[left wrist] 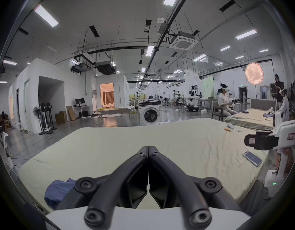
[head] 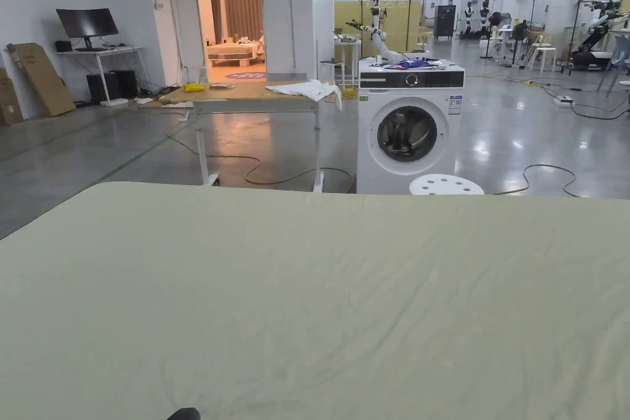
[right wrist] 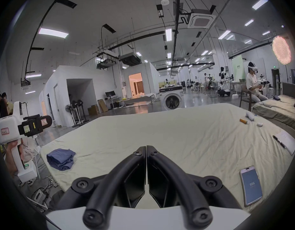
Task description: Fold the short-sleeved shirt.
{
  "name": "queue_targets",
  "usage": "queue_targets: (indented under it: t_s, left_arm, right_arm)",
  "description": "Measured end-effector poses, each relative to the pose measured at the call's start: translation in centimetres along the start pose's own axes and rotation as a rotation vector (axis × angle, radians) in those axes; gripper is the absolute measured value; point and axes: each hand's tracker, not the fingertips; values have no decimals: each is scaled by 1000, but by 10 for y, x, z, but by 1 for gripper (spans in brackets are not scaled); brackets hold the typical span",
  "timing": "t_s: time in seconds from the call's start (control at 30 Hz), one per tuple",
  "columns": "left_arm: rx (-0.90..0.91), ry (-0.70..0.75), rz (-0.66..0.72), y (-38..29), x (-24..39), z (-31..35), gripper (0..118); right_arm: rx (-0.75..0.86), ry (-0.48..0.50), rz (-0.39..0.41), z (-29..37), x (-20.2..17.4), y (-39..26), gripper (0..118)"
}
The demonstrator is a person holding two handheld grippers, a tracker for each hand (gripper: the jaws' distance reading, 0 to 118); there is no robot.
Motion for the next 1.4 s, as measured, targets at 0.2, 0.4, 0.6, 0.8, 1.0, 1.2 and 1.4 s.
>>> queue_targets:
  t_s: [0.2, 0.4, 0.6, 0.8, 1.0, 1.2, 1.4]
  left_arm:
    - [7, 1, 66, 8, -10, 0, 0]
    - [2, 18, 64, 9, -14, 1, 0]
    - [-8, 19, 70, 7, -13, 3, 32]
    - [1, 9, 110, 7, -17, 5, 85]
    - [-8, 17, 88, 6, -14, 2, 115]
    - [26, 27, 57, 10, -10, 5, 118]
    - [2, 55, 72, 8, -11, 1, 118]
  right_arm:
    - [5, -6, 11, -5, 0, 5, 0]
    - [2, 5, 4, -10, -3, 5, 0]
    - [17, 8, 7, -10, -5, 10, 36]
    - [38, 39, -118, -7, 6, 18, 73]
    - [38, 29, -87, -7, 9, 16, 117]
    - [22, -15, -39, -7, 4, 14, 118]
    - [6, 7, -14, -7, 1, 16, 118]
